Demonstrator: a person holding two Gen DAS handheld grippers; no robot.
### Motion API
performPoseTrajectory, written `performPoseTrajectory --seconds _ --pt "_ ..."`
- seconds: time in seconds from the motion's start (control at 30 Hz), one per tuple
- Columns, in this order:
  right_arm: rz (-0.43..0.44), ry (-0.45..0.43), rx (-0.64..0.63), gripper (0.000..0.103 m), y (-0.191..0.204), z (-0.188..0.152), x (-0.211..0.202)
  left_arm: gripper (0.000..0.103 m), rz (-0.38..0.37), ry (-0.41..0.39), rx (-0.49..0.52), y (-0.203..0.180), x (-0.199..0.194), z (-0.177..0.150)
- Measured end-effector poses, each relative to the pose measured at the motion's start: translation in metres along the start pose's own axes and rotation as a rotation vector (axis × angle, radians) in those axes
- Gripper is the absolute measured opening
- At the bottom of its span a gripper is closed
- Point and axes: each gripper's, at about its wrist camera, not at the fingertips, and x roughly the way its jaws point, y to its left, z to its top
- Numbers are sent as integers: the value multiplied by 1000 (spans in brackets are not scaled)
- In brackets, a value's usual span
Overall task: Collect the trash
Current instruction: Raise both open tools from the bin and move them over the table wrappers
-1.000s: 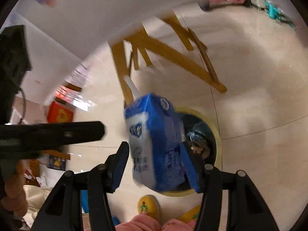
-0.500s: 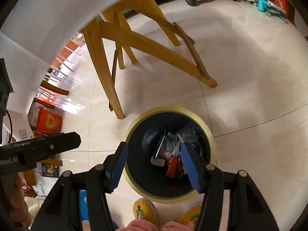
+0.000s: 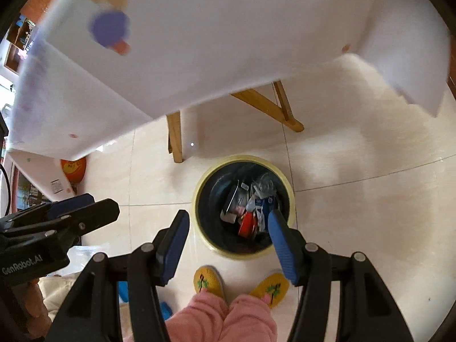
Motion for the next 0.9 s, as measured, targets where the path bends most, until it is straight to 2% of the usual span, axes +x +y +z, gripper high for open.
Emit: performPoseTrajectory --seconds 0.3,0.53,0.7,0.9 --pt "1 8 12 58 19 4 -81 56 10 -69 70 -15 -104 -8" --pt "26 -82 -38 58 34 9 -155 56 37 -174 104 -20 -175 -4" --pt "49 -160 -65 58 38 20 -188 56 73 -277 100 -25 -217 8" --pt "62 -228 -118 58 43 42 -216 58 86 -356 65 -28 -250 29"
